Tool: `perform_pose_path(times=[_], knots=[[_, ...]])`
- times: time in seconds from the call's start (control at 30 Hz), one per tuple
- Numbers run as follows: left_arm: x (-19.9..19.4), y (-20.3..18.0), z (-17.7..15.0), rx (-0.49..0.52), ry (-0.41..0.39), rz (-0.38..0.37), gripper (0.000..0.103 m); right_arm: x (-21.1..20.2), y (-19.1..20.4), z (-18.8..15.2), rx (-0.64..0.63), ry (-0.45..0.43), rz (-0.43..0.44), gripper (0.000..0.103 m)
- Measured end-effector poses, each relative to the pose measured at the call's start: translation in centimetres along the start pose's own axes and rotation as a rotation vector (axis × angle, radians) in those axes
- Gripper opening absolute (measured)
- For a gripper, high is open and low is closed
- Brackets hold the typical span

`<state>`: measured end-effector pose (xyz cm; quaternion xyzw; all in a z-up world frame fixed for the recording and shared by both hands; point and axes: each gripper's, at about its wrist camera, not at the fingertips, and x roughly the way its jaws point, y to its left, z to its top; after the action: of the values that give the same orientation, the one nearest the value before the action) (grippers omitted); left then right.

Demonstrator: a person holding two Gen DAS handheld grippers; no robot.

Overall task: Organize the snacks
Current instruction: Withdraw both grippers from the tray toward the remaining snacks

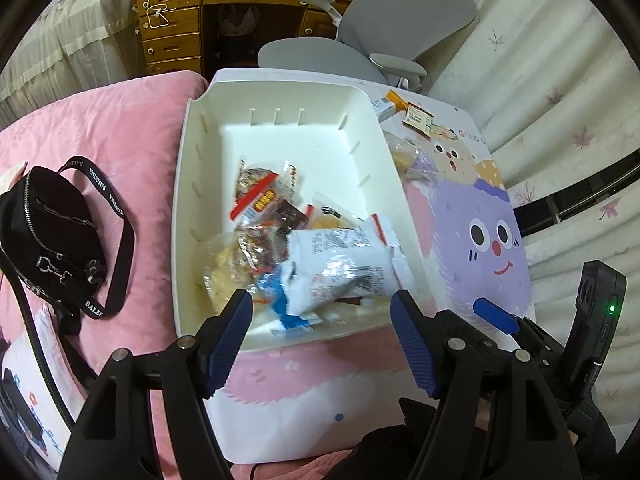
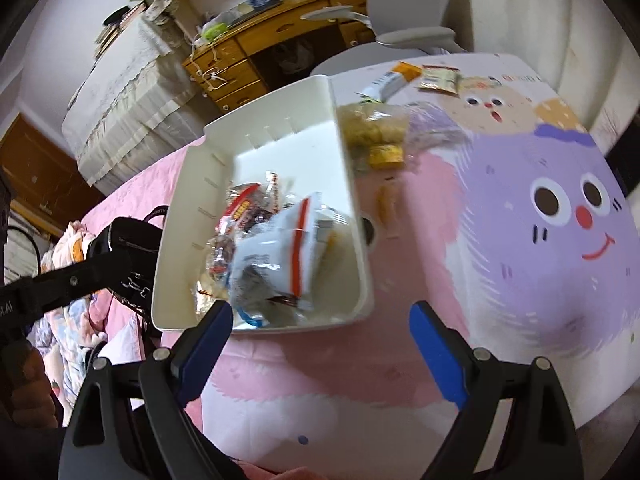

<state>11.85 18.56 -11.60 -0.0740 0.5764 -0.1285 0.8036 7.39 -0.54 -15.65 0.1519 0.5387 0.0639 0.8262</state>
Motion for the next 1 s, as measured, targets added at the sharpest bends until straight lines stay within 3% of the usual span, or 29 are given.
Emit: perform_pose_path(times=[0.5, 0.8, 1.0], knots=[[1.9, -11.8, -2.9, -0.099, -0.025, 0.029, 0.071, -4.2, -11.6, 1.6, -0.008, 0.068, 0.057, 0.09], [5.0, -17.5, -5.5, -0.251, -0.011, 0.041, 0.072, -5.4, -18.0, 1.6, -0.087, 0.148, 0.076, 0.09], [6.4, -19.0, -5.3, -0.354, 0.001, 0.113, 0.072, -6.4, -21.2, 2.2, -0.074, 0.136, 0.087, 0.09]])
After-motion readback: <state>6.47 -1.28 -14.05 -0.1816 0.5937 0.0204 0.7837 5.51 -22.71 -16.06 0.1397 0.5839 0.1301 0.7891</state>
